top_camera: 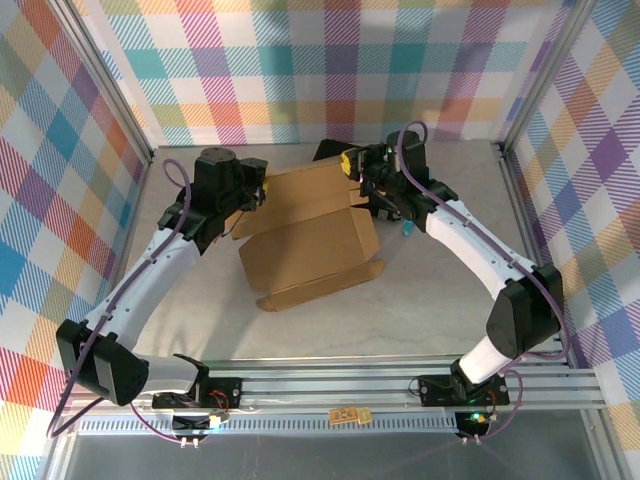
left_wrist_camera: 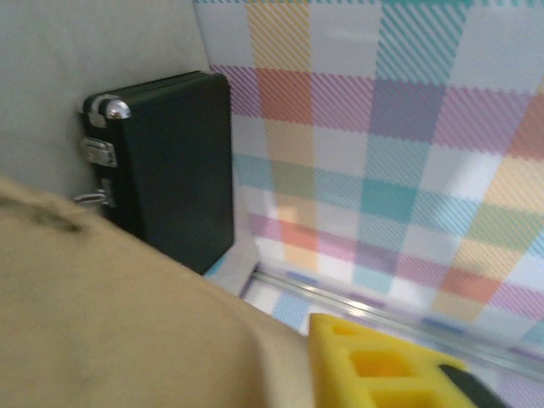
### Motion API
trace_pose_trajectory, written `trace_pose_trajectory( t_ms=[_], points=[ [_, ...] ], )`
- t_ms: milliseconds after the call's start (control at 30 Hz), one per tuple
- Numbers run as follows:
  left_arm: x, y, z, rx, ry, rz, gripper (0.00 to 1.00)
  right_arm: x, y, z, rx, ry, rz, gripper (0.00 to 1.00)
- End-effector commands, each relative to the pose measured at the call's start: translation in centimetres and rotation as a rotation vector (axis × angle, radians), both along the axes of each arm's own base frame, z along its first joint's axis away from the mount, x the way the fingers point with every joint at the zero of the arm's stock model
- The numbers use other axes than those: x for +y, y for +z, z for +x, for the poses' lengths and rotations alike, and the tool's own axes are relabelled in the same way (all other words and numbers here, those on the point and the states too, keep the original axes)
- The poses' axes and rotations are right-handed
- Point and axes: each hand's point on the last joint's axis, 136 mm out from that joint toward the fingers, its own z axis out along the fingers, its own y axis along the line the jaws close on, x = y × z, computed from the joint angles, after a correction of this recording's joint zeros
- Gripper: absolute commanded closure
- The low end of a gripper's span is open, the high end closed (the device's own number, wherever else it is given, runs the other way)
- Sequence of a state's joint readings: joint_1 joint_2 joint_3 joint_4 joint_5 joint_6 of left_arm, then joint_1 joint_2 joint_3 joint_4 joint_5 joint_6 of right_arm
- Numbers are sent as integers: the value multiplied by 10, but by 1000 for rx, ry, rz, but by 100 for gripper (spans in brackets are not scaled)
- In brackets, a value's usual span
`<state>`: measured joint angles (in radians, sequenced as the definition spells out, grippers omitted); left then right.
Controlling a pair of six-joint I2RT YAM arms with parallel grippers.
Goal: Fold the paper box
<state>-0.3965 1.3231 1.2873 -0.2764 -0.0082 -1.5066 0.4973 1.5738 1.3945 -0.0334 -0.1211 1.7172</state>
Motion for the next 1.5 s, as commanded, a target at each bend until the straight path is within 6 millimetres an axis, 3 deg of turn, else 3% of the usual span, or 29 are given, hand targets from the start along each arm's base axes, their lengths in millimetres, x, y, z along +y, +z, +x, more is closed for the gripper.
trace_pose_trajectory(
  t_ms=[0, 200, 267, 333, 400, 500, 800, 1033, 1467],
  points=[
    [-2, 5, 7, -47, 4, -36, 88, -1, 26, -7, -58, 0, 57, 100],
    [0, -5, 10, -36, -2, -68, 100, -3, 25, -8, -65, -7, 52, 100],
    [1, -5, 9, -32, -3, -70, 100, -4, 26, -8, -81, -4, 36, 99],
    [0, -4, 9, -33, -5, -73, 100, -2, 31, -8, -141, 10, 11, 75],
    [1, -3, 8, -32, -4, -72, 100, 5, 37, -13, -202, 27, -5, 58],
    [3, -5, 7, -27, 5, -67, 100, 26, 38, -25, -258, 45, -10, 44],
    [1, -10, 10, -16, 3, -80, 100, 78, 27, -31, -312, 52, 50, 49],
    [-1, -9, 11, -19, -4, -82, 100, 84, 8, -23, -264, 25, 41, 57],
    [-2, -7, 10, -21, -10, -92, 100, 92, -6, -6, -189, -50, 74, 68]
  ],
)
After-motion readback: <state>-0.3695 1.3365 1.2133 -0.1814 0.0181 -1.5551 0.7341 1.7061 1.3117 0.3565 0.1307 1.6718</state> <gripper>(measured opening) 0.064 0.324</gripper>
